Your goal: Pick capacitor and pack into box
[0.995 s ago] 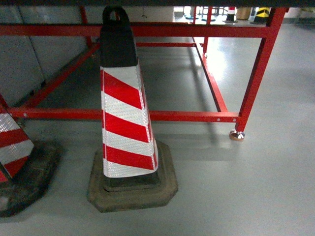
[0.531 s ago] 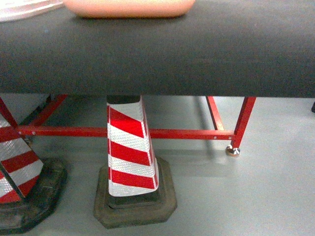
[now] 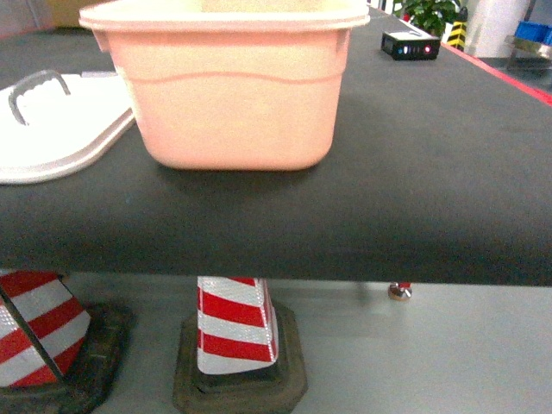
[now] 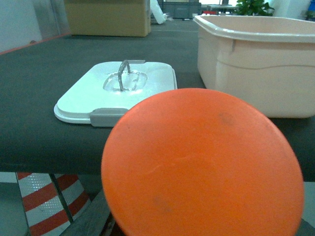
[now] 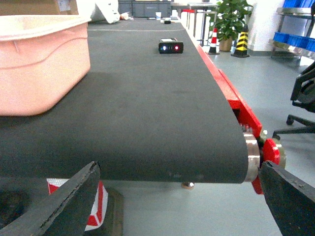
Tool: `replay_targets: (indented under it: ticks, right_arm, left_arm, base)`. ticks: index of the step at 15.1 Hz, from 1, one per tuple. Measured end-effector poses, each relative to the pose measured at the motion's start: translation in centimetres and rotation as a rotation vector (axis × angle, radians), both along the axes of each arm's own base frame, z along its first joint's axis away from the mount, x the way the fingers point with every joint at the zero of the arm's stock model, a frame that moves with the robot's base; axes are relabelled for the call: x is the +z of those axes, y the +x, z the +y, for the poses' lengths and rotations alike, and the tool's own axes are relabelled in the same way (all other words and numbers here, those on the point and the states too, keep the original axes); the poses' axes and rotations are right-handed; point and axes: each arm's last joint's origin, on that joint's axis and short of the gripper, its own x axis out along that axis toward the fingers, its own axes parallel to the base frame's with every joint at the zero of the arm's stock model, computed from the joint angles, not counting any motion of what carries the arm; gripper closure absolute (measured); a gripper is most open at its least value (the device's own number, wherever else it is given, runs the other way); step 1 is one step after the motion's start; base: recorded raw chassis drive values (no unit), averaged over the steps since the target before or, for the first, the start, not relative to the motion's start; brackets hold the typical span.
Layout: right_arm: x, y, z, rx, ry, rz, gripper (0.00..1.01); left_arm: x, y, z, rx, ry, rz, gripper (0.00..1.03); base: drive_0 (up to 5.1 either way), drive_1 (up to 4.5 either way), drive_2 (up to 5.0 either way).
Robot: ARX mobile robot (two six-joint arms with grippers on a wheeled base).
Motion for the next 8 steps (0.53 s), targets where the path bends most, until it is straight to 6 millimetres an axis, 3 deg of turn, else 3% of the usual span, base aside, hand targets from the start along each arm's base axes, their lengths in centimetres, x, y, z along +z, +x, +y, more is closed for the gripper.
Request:
replay_targets:
  ticks: [8]
  right_arm:
    - [0.01,0.00,0.00,0.001,0.000,-0.001,0.03]
  left_arm:
    - [0.04,0.00,-0.01,-0.003,0.000,-0.004,0.59]
  base:
    - [0.0,0.00,0.0]
